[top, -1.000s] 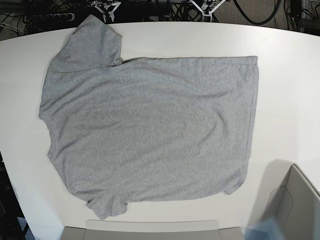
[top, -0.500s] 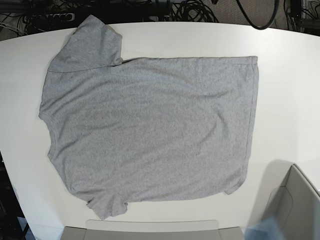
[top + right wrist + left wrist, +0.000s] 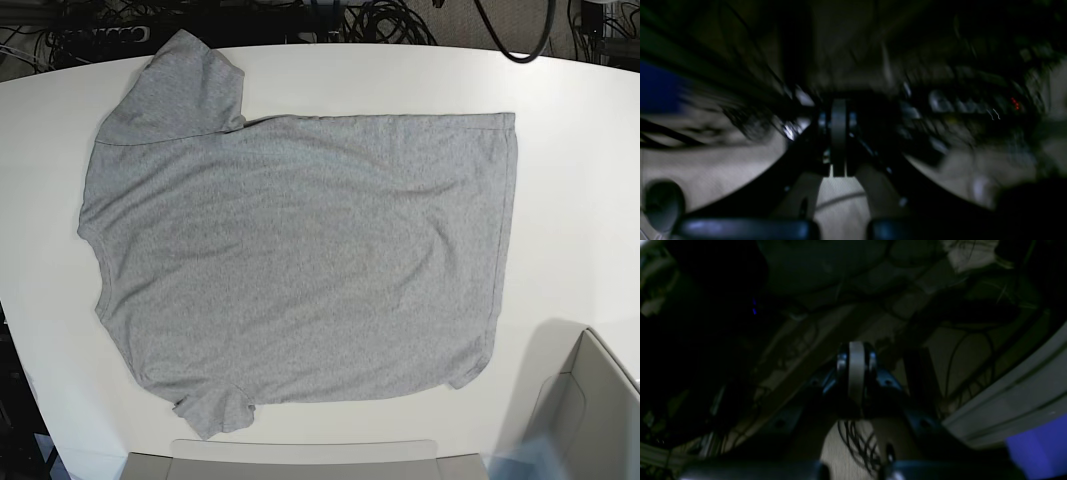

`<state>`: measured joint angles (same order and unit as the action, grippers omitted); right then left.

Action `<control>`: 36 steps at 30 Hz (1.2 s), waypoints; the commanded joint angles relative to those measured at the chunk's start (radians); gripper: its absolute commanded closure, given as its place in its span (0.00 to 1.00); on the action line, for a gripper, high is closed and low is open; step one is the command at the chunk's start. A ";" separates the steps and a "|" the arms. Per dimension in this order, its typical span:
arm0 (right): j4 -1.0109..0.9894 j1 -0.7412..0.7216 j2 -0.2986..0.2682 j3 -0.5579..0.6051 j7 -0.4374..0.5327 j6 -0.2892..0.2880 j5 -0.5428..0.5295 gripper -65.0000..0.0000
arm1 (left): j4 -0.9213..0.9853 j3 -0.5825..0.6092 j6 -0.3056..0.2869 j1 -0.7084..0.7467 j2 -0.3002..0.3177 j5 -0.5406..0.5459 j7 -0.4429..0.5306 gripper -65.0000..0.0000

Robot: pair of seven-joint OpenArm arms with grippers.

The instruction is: Fold the T-shirt properly

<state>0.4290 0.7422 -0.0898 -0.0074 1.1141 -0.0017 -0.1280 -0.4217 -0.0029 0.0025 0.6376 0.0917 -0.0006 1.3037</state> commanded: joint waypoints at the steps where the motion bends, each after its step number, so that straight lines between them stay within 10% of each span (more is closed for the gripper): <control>1: 0.087 0.073 -0.001 -0.003 0.039 -0.005 0.001 0.99 | -0.069 -0.004 0.001 0.052 0.012 0.000 0.038 1.00; 9: 0.802 0.423 -0.011 -0.003 -0.108 -0.005 -0.123 0.99 | -0.490 -0.047 0.001 0.258 0.012 -0.005 0.032 1.00; 17: 1.270 0.567 -0.192 -0.003 -0.354 -0.007 -0.367 0.99 | -0.593 -0.087 0.001 0.278 0.009 -0.006 0.030 0.96; 28: 1.395 0.567 -0.353 -0.136 -0.478 -0.005 -0.786 0.65 | -0.629 -0.082 0.001 0.281 0.007 -0.006 0.030 0.87; 36: 1.392 0.561 -0.442 -0.141 -0.610 -0.005 -0.925 0.63 | -0.629 -0.084 0.001 0.296 0.006 -0.006 0.029 0.87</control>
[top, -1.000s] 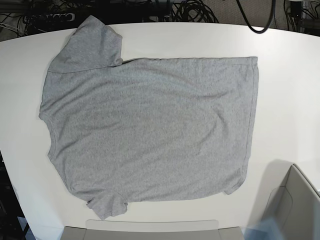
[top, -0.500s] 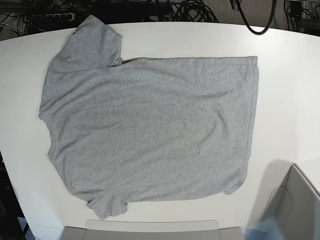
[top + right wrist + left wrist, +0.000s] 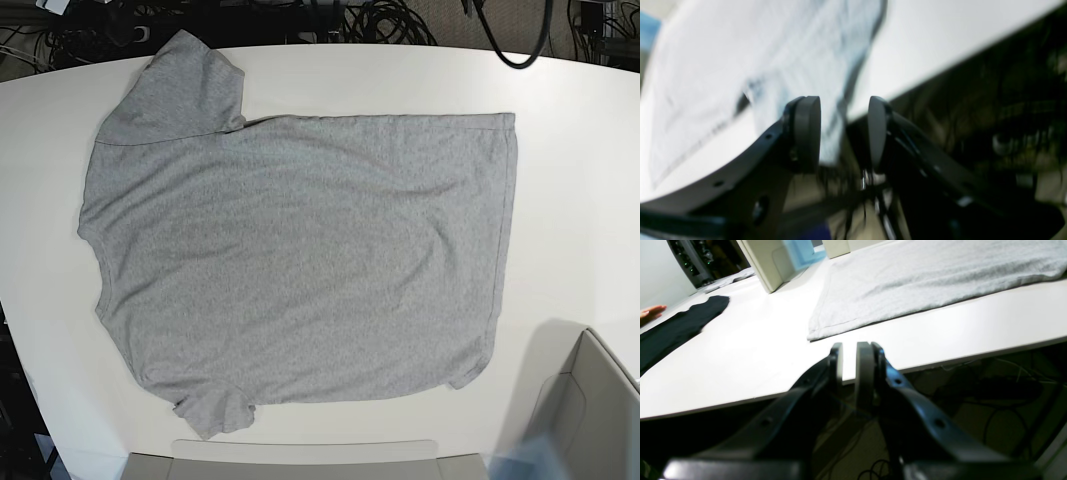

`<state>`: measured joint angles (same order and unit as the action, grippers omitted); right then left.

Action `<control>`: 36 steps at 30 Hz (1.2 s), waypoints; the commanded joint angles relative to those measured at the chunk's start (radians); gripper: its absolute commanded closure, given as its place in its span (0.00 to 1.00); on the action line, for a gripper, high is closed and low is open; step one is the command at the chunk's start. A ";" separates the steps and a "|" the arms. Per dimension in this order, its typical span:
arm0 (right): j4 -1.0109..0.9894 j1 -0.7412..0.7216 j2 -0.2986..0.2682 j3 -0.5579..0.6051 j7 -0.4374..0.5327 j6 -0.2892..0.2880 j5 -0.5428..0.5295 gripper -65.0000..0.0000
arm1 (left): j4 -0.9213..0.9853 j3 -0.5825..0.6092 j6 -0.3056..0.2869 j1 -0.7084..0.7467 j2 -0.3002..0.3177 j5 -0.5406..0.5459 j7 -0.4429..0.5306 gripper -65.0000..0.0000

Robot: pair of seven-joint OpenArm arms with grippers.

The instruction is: Fold the T-shirt properly

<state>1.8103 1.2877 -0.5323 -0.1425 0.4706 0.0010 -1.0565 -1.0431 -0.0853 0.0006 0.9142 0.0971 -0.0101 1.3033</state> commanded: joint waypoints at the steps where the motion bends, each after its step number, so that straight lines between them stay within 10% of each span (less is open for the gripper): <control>1: 0.010 -0.015 -0.004 -0.009 -0.005 -0.008 -0.018 0.63 | -0.007 -0.001 0.003 0.019 0.000 0.003 0.029 0.87; 36: -0.217 -0.415 0.087 -0.001 -0.349 -0.009 -0.038 0.63 | -0.107 -0.008 0.008 0.050 0.000 0.011 -0.004 0.87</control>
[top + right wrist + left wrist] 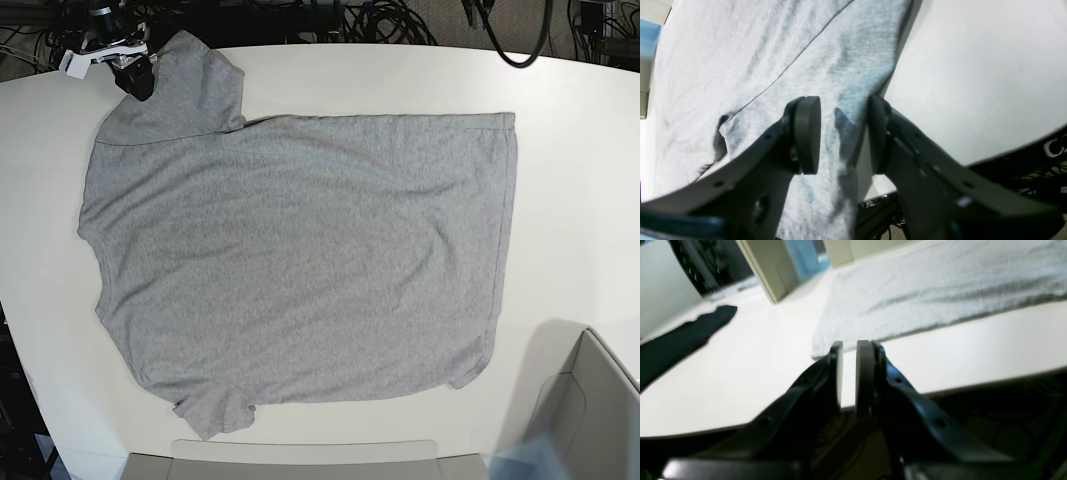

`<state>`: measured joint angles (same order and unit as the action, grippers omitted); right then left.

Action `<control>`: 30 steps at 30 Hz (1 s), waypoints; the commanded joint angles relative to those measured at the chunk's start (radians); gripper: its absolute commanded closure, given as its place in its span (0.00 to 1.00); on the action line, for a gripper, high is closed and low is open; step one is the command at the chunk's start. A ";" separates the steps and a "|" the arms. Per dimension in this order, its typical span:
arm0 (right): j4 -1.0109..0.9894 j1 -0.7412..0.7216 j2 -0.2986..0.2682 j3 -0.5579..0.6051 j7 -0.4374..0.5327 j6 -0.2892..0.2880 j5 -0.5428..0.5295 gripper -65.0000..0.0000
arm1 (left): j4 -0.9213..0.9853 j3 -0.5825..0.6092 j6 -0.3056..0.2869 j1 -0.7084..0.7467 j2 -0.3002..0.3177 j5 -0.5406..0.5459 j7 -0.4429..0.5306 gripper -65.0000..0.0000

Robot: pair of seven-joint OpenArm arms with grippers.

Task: Fold the T-shirt properly
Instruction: 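Lower both grippers and pinch the shirt's shoulder corners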

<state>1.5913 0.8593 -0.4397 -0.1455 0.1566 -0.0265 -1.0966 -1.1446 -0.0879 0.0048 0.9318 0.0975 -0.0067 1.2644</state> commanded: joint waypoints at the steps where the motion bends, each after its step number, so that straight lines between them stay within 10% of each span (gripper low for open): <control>1: 0.002 0.013 -0.006 0.002 -0.035 0.018 0.002 0.63 | -0.007 -0.005 0.004 0.034 0.000 0.007 0.050 0.87; 18: -0.001 0.013 -0.006 0.004 -0.036 0.018 0.006 0.63 | -0.177 -0.105 0.005 0.040 -0.002 0.007 0.036 0.87; 30: 0.002 0.018 -0.009 0.004 -0.036 0.018 0.008 0.63 | -0.671 0.043 -0.002 -0.006 0.005 0.165 -0.687 0.71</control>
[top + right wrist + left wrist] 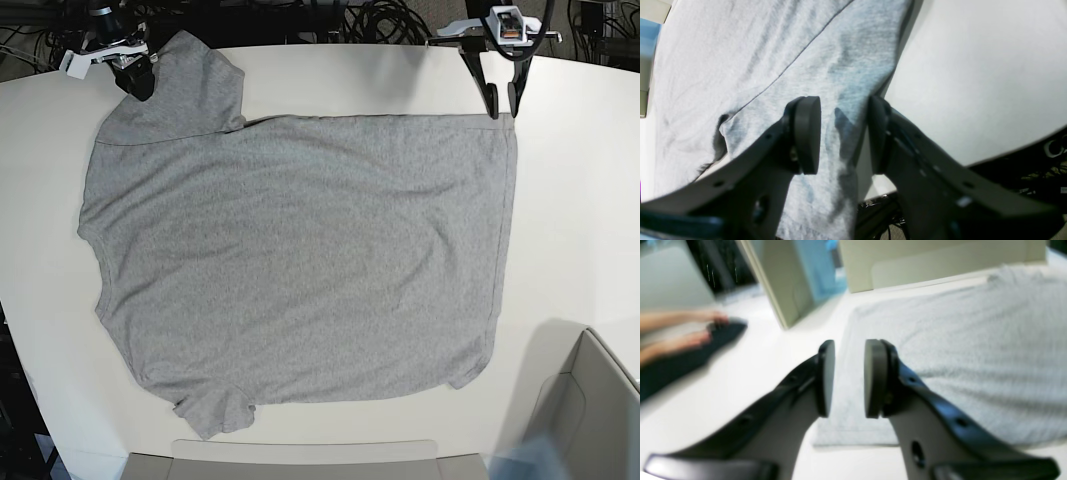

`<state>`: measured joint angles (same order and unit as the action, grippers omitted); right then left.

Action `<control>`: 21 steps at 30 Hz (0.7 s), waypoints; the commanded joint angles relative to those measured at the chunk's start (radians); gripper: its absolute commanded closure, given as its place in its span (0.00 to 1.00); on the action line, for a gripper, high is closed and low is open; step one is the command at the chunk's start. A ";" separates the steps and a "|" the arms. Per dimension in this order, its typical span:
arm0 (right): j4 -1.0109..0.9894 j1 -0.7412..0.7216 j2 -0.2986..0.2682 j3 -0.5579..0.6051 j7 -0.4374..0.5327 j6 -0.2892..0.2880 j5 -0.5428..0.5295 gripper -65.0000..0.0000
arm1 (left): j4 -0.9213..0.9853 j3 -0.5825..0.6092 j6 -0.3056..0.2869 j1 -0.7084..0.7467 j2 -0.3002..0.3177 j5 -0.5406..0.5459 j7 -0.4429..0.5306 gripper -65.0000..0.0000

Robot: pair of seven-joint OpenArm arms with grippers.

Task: Fold the T-shirt properly
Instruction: 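Lower both grippers and pinch the shirt's shoulder corners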

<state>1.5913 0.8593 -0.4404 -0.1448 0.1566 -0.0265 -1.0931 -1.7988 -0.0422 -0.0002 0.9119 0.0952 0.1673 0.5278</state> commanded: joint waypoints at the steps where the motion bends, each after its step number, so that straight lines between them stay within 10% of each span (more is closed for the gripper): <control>1: 0.002 0.018 -0.008 0.003 -0.036 0.018 0.004 0.63 | -0.060 0.005 0.001 0.003 0.008 0.058 -0.042 0.69; 11: 0.001 0.019 -0.007 0.004 -0.036 0.018 0.004 0.63 | -0.135 -0.058 -0.131 -0.155 0.186 0.616 -0.660 0.66; 21: 0.001 0.019 -0.007 0.004 -0.036 0.018 0.004 0.63 | -0.066 -0.250 -0.134 -0.227 0.185 0.673 -0.898 0.66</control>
<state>1.5913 0.8623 -0.4397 -0.1425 0.1570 -0.0265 -1.0935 -1.8557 -0.2840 -0.1287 0.6807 0.2737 0.8360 -0.3805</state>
